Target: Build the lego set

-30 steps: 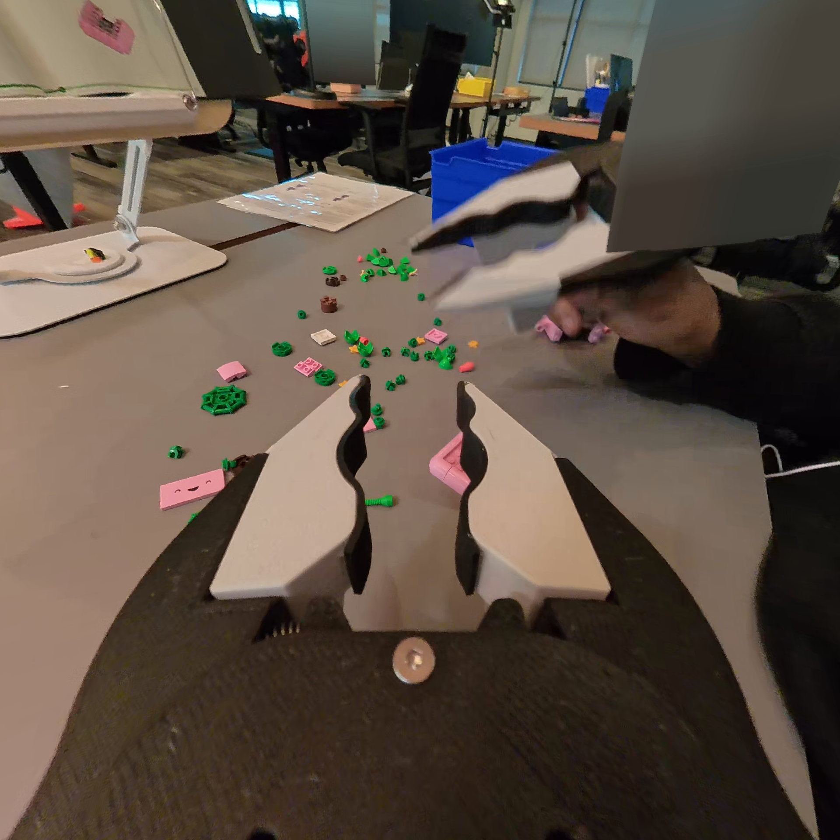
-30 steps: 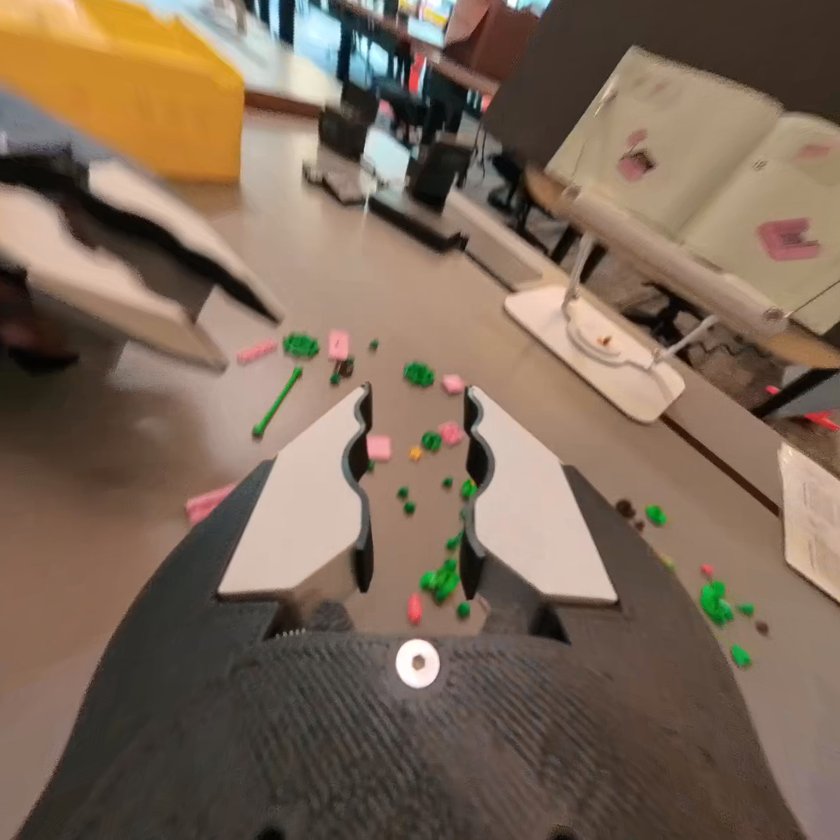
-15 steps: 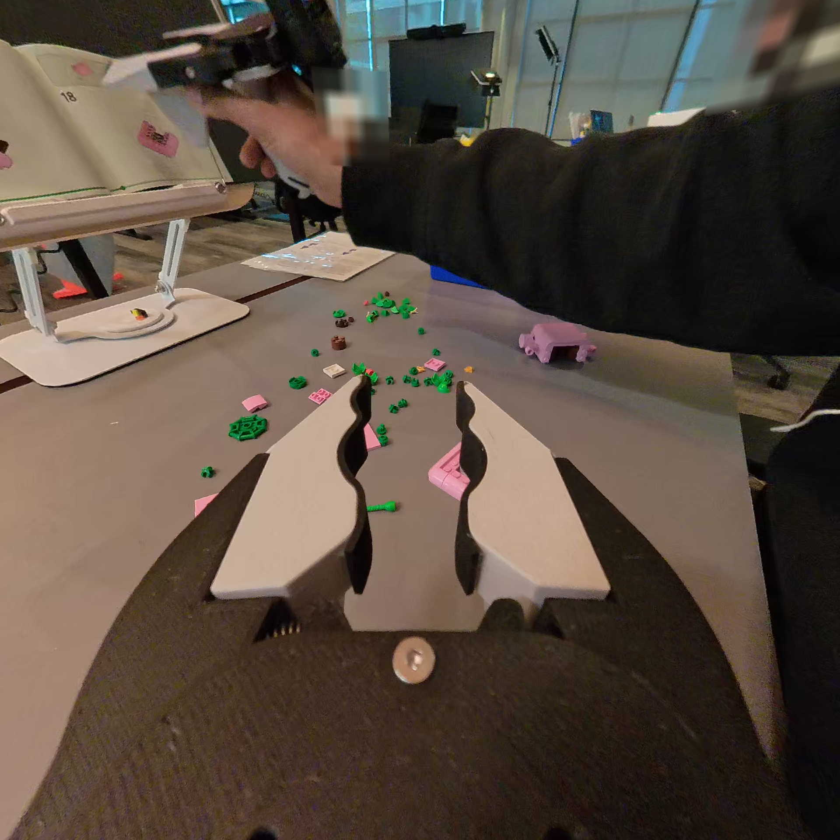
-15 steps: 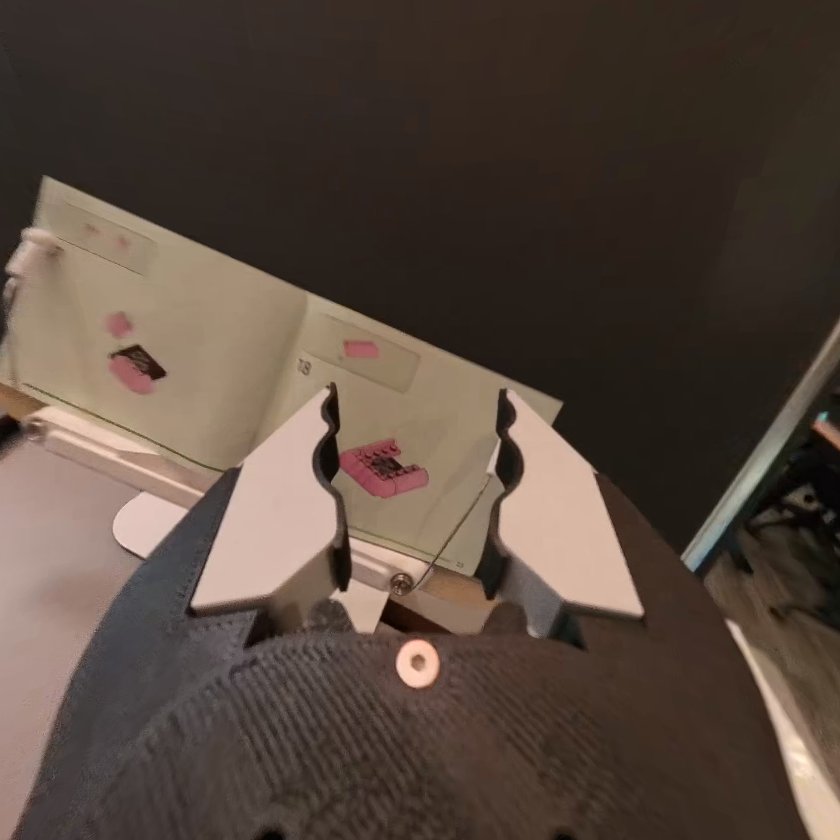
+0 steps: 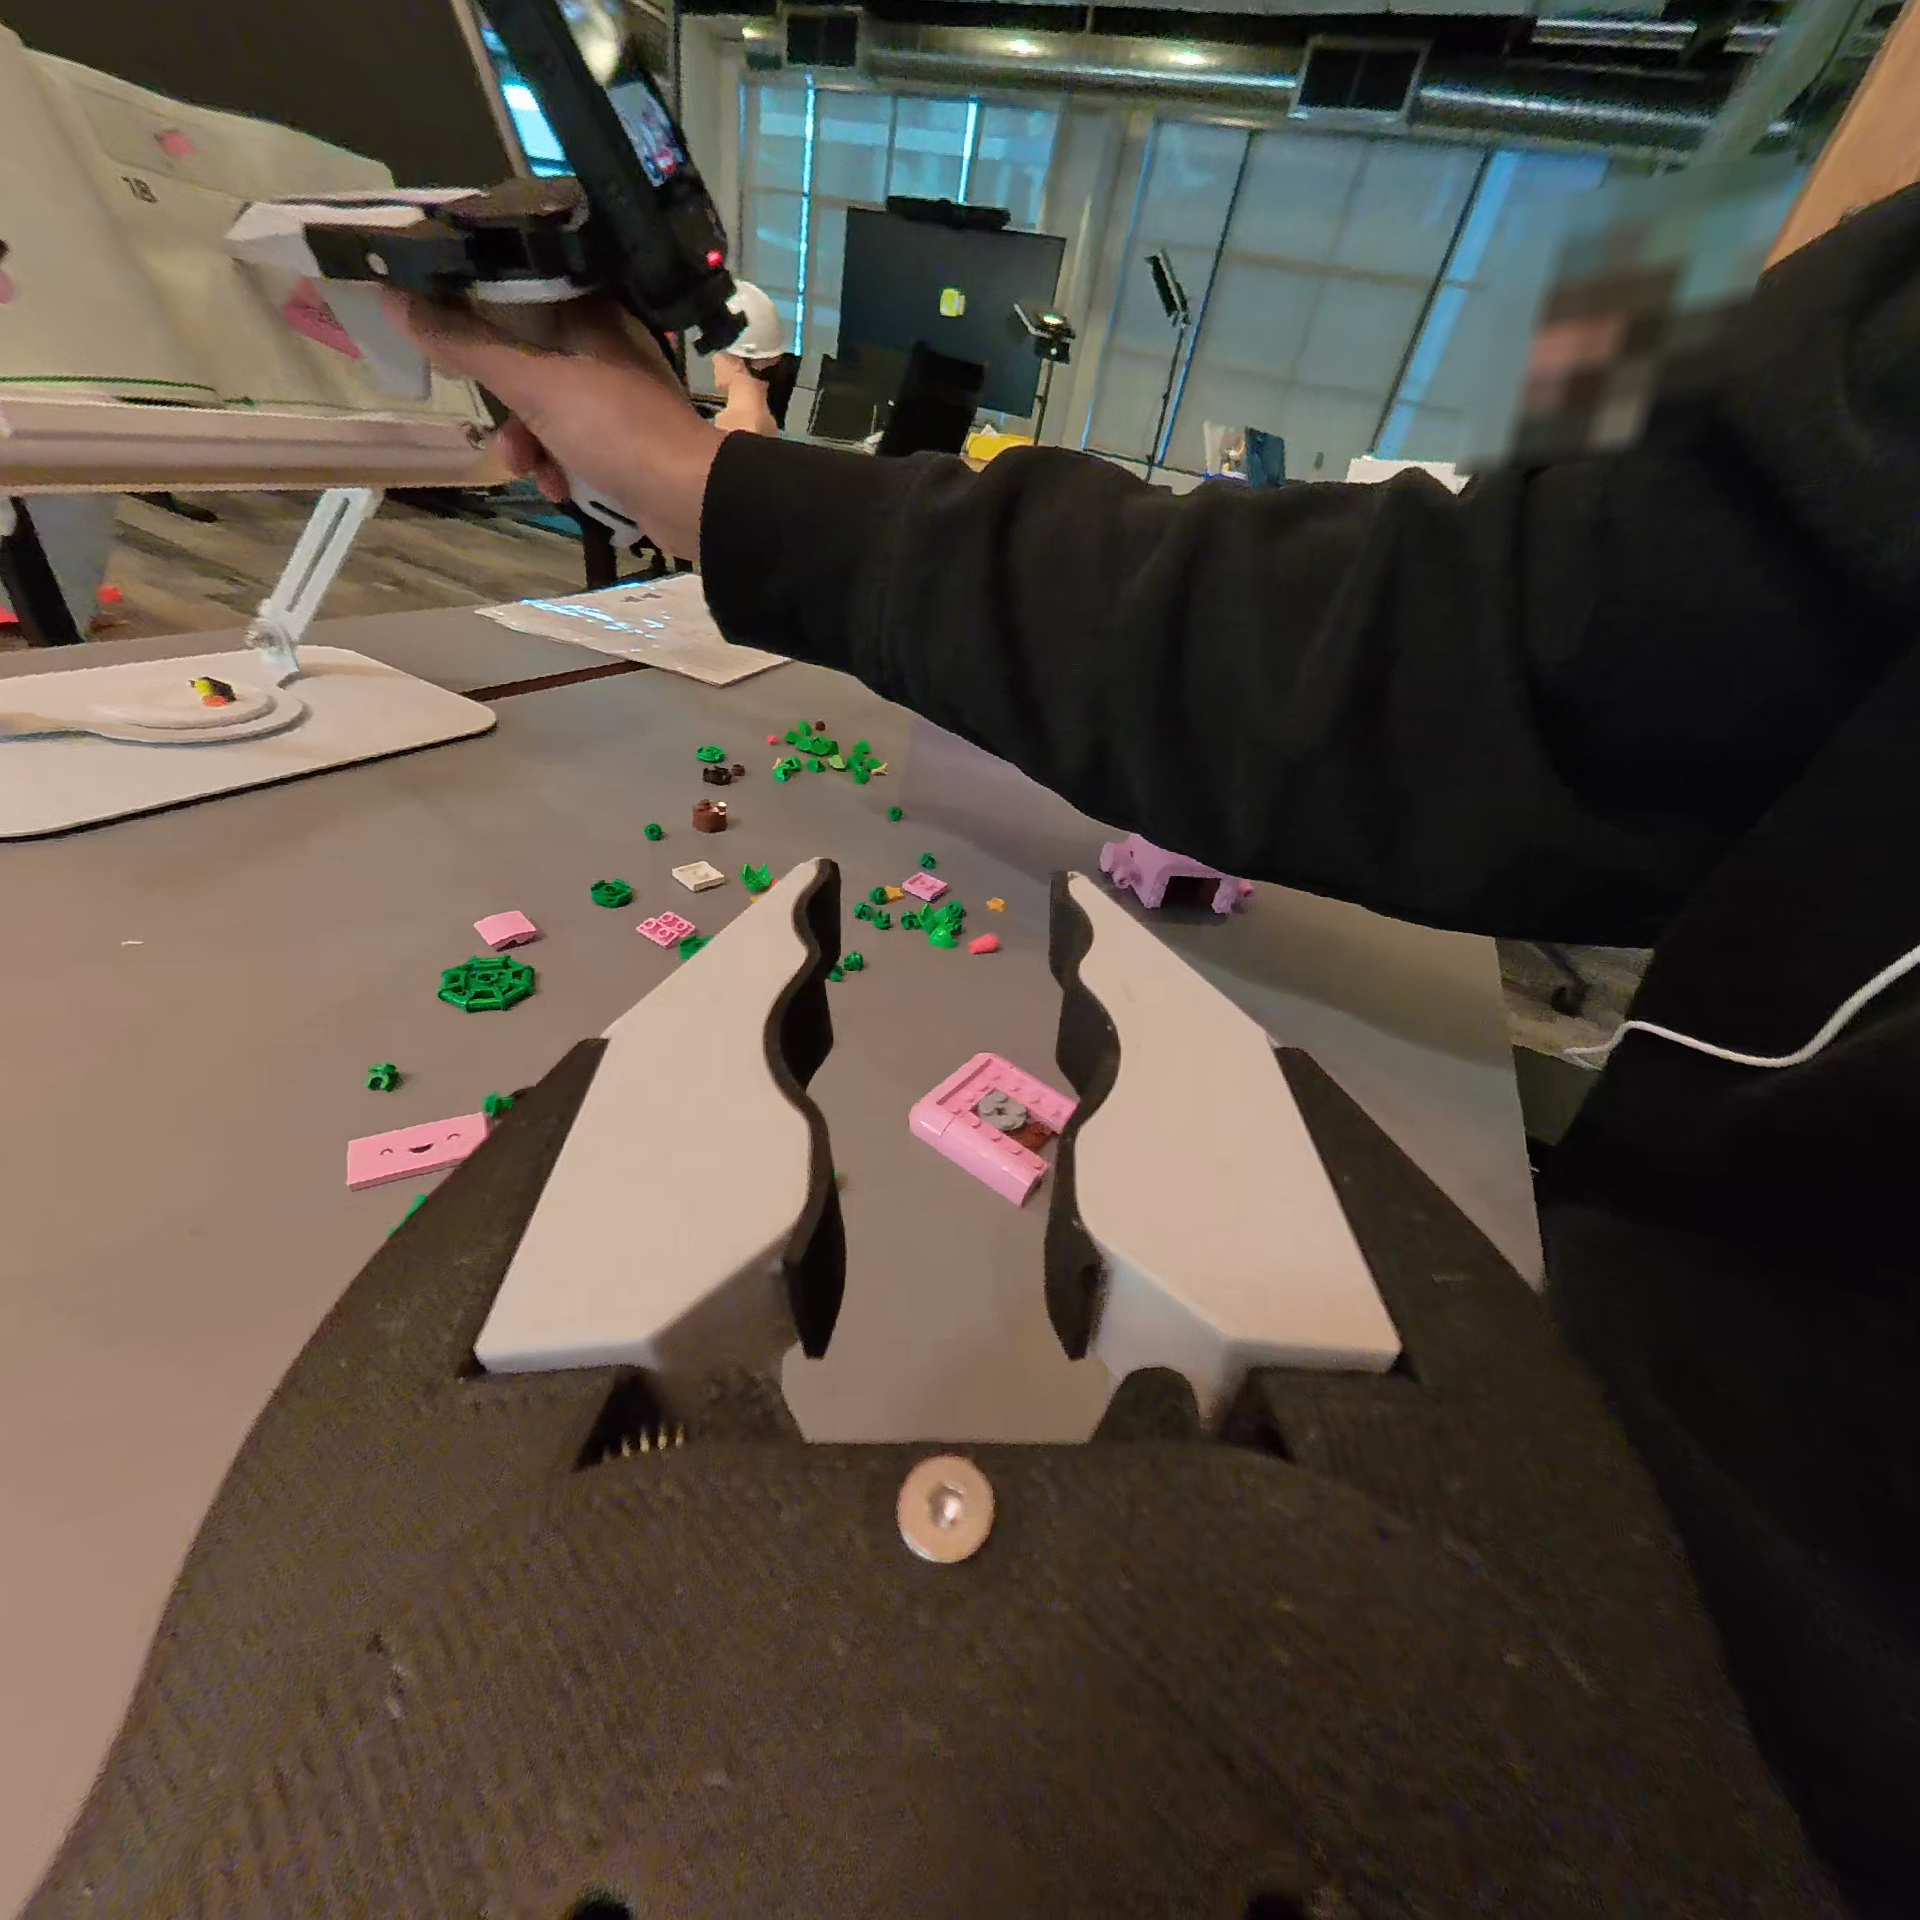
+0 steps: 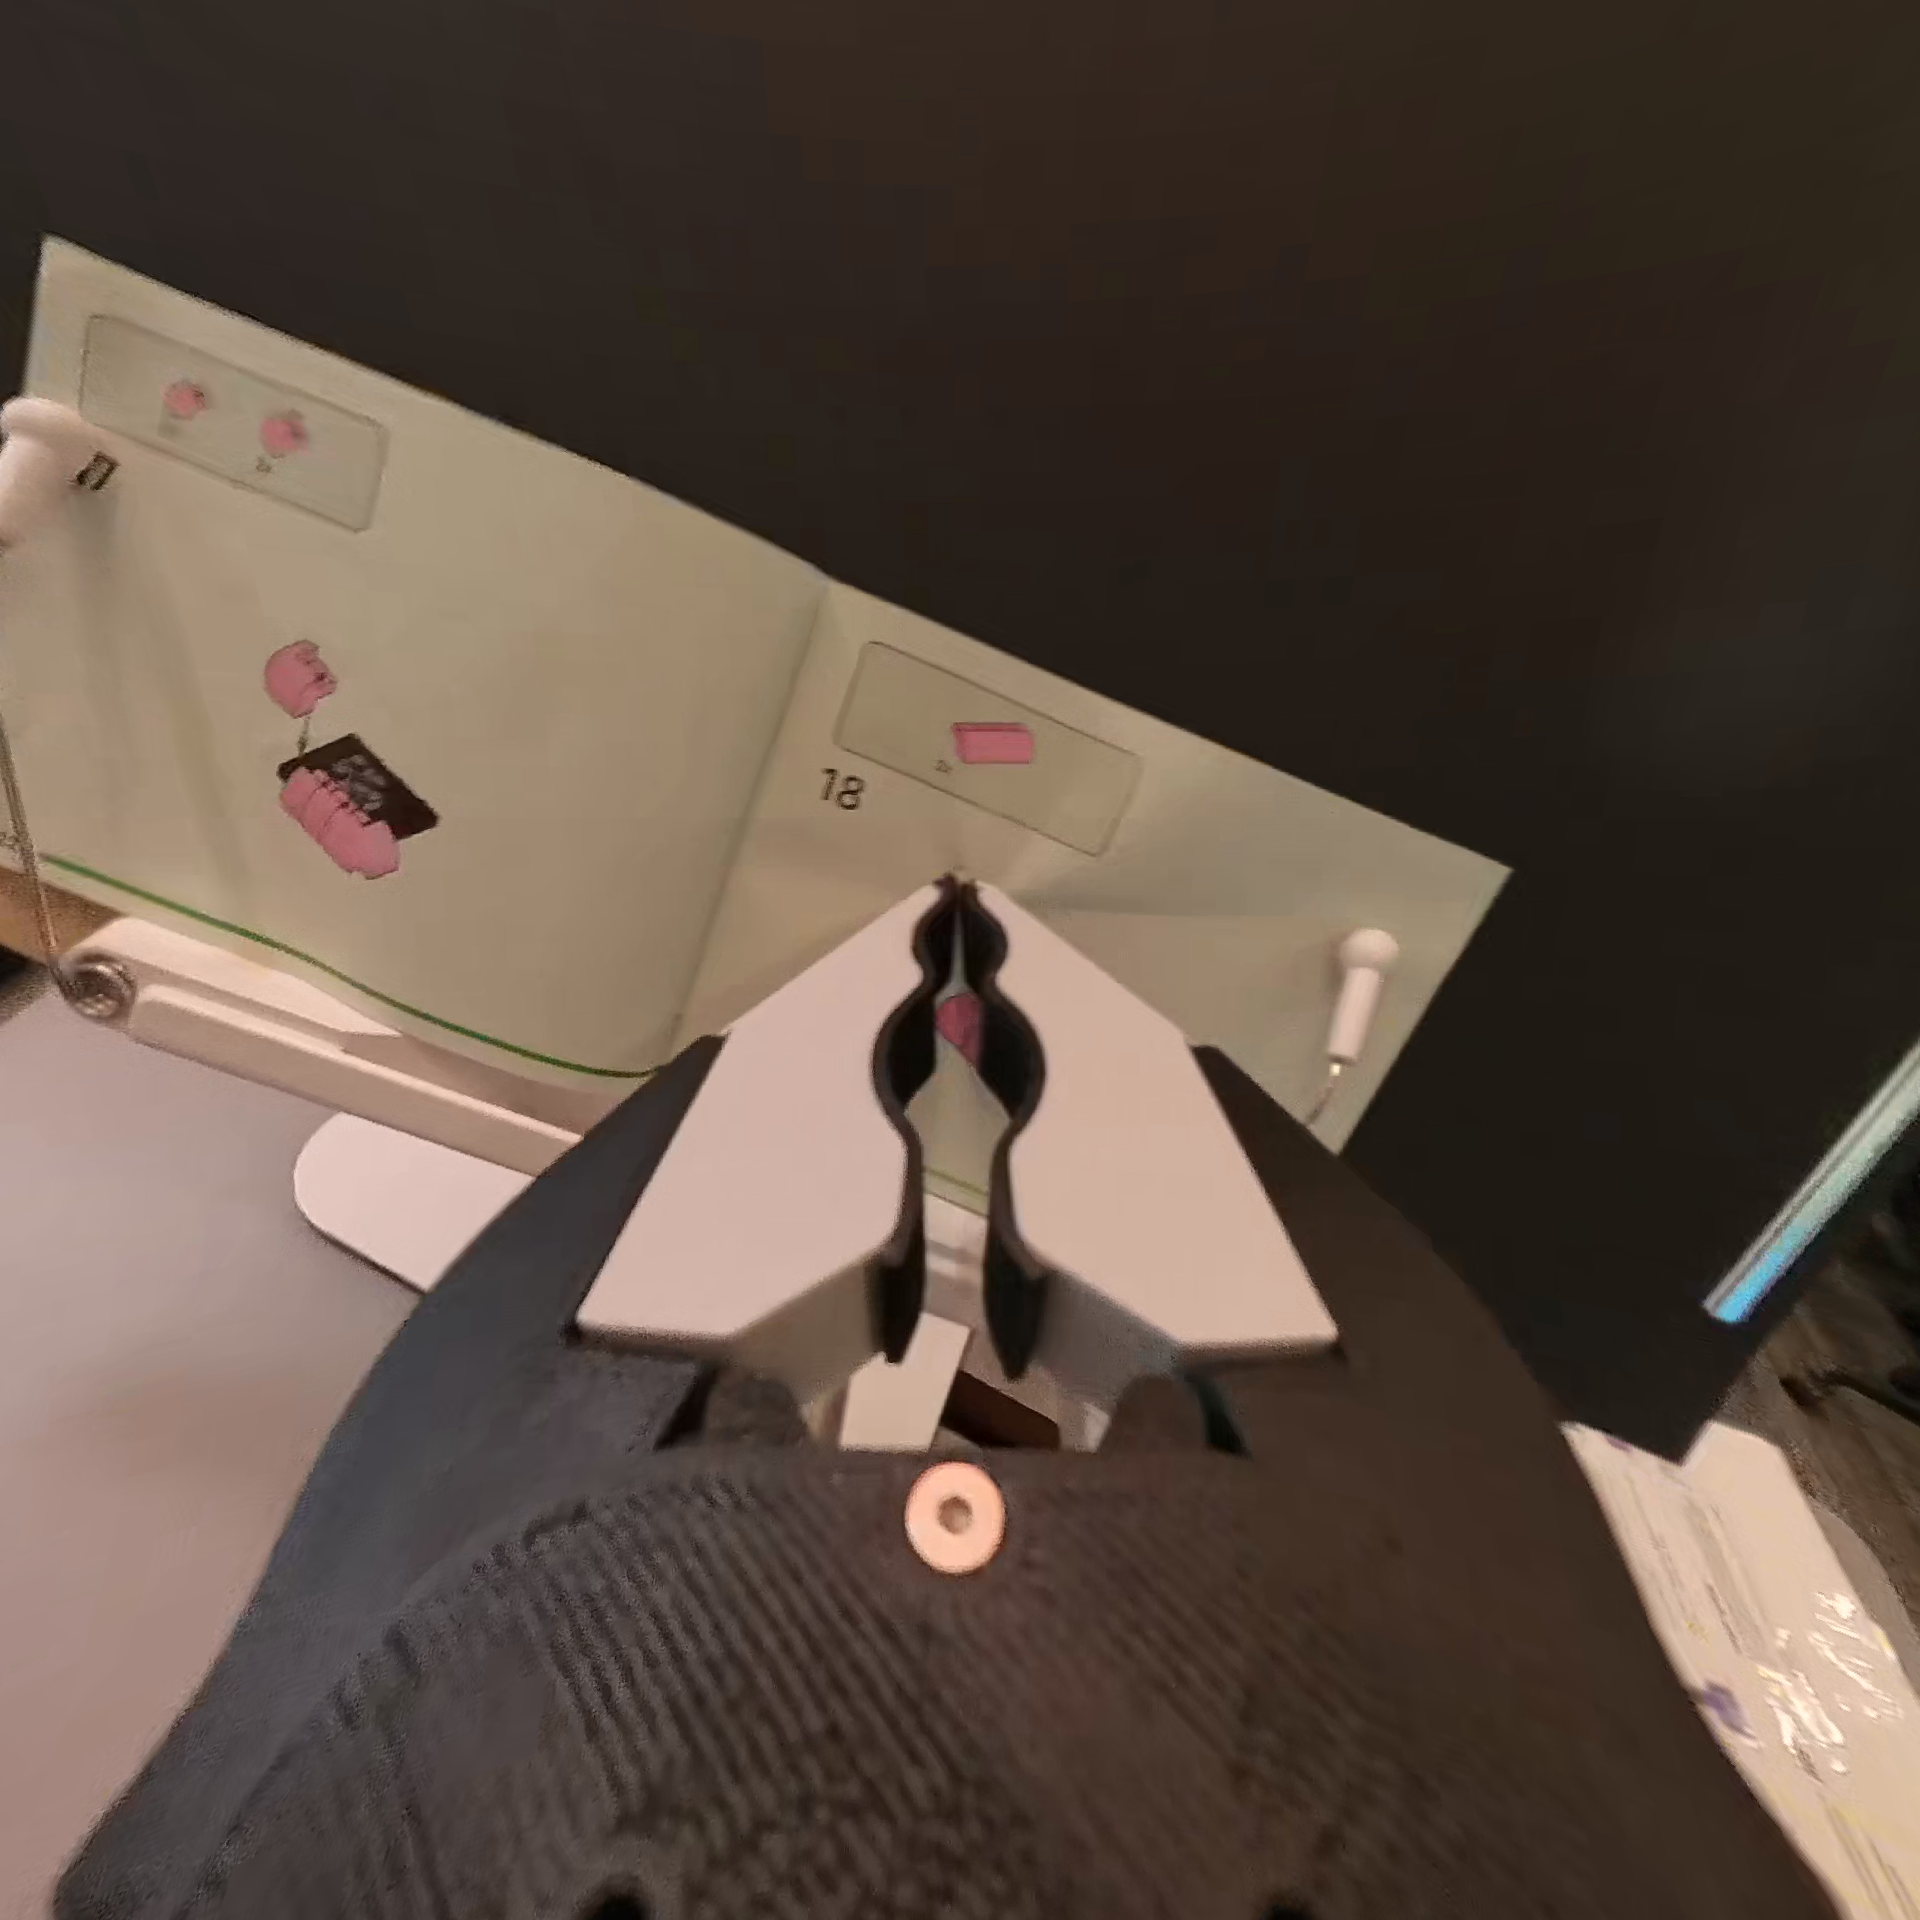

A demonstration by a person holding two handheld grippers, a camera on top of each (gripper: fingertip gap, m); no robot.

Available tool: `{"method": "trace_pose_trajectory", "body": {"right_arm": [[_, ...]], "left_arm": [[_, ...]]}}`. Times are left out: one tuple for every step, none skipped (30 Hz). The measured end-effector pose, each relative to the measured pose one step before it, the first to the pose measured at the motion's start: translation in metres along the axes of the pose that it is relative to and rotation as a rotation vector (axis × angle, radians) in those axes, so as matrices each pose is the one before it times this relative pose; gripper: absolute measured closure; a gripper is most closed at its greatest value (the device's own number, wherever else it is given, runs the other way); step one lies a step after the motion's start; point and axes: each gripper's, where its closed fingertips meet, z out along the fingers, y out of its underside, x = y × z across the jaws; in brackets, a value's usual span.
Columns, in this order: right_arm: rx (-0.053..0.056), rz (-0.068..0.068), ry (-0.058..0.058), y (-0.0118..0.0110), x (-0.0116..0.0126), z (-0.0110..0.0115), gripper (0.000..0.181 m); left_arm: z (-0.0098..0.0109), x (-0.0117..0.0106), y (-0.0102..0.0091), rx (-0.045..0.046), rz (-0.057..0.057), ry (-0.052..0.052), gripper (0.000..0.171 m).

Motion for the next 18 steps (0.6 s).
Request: {"method": "trace_pose_trajectory", "body": {"right_arm": [[0.001, -0.0191, 0.0194, 0.00011, 0.00054, 0.00083, 0.181], [-0.0041, -0.0177, 0.0086, 0.00027, 0.00034, 0.00049, 0.181], [-0.0024, 0.0026, -0.0031, 0.00022, 0.00017, -0.00002, 0.181], [-0.0028, 0.0207, -0.0148, 0.0003, -0.00035, -0.00049, 0.181], [-0.0056, 0.024, -0.0284, 0.00051, -0.00164, -0.00083, 0.181], [-0.0085, 0.021, -0.0481, 0.001, -0.00506, -0.00042, 0.181], [-0.0037, 0.0087, -0.0516, 0.00058, -0.00733, -0.00008, 0.181], [-0.0011, -0.0187, -0.033, 0.00045, -0.00651, -0.00008, 0.181], [0.0024, -0.0395, -0.011, -0.00057, -0.00424, -0.00076, 0.181], [0.0179, -0.0353, 0.0169, -0.00299, -0.00007, -0.00199, 0.181], [0.0351, -0.0184, 0.0407, -0.00574, 0.0045, -0.00293, 0.181], [0.0363, -0.0002, 0.036, -0.00632, 0.00547, -0.00234, 0.18], [0.0224, 0.0071, 0.0256, -0.00419, 0.00534, -0.00045, 0.161], [-0.0039, 0.0134, 0.0355, -0.0004, 0.00778, 0.00173, 0.123], [-0.0287, 0.0072, 0.0317, 0.00354, 0.00733, 0.00297, 0.084], [-0.0337, -0.004, 0.0119, 0.00513, 0.0042, 0.00279, 0.068], [-0.0091, 0.0069, -0.0017, 0.00186, 0.0021, 0.00133, 0.063], [0.0015, 0.0135, -0.0124, 0.00041, 0.00057, 0.0006, 0.062]], "left_arm": [[0.00066, 0.00126, 0.00075, -0.0054, -0.0008, 0.0082, 0.134], [0.00071, 0.00097, 0.00071, -0.00427, 0.0042, 0.0036, 0.134], [0.0007, 0.00081, 0.00043, -0.00313, 0.0073, 0.0007, 0.134], [0.00078, 0.00066, 0.00036, -0.00293, 0.0072, 0.0004, 0.134], [0.00073, 0.00068, 0.00055, -0.00311, 0.0048, 0.0009, 0.134], [0.00061, 0.00037, 0.00064, -0.00352, 0.0024, 0.0004, 0.134], [0.00026, 0.00015, 0.00036, -0.00224, 0.002, -0.0008, 0.134], [-0.0001, -0.00025, 0.00006, 0.00054, 0.002, -0.0024, 0.135], [-0.00027, -0.00069, -0.00021, 0.00135, 0.0003, -0.0033, 0.135], [-0.00016, -0.00058, -0.00014, 0.00116, -0.0026, -0.0014, 0.135], [-0.0002, -0.00026, -0.00001, 0.00086, -0.004, 0.001, 0.135], [-0.00022, -0.0001, 0.00004, -0.00006, -0.0031, 0.0011, 0.135], [-0.00011, -0.00001, 0.00001, 0.00048, -0.0015, 0.0005, 0.135], [0.0001, 0.00019, 0.00004, -0.00025, 0.0, 0.0008, 0.135], [0.00026, 0.00025, 0.00042, -0.00289, 0.0015, 0.0012, 0.135], [0.00035, 0.00052, 0.00071, -0.004, 0.002, 0.0015, 0.135], [0.00038, 0.00066, 0.0006, -0.00389, 0.0029, 0.0022, 0.135], [0.00034, 0.00056, 0.00063, -0.00386, 0.0044, 0.0007, 0.136]]}}
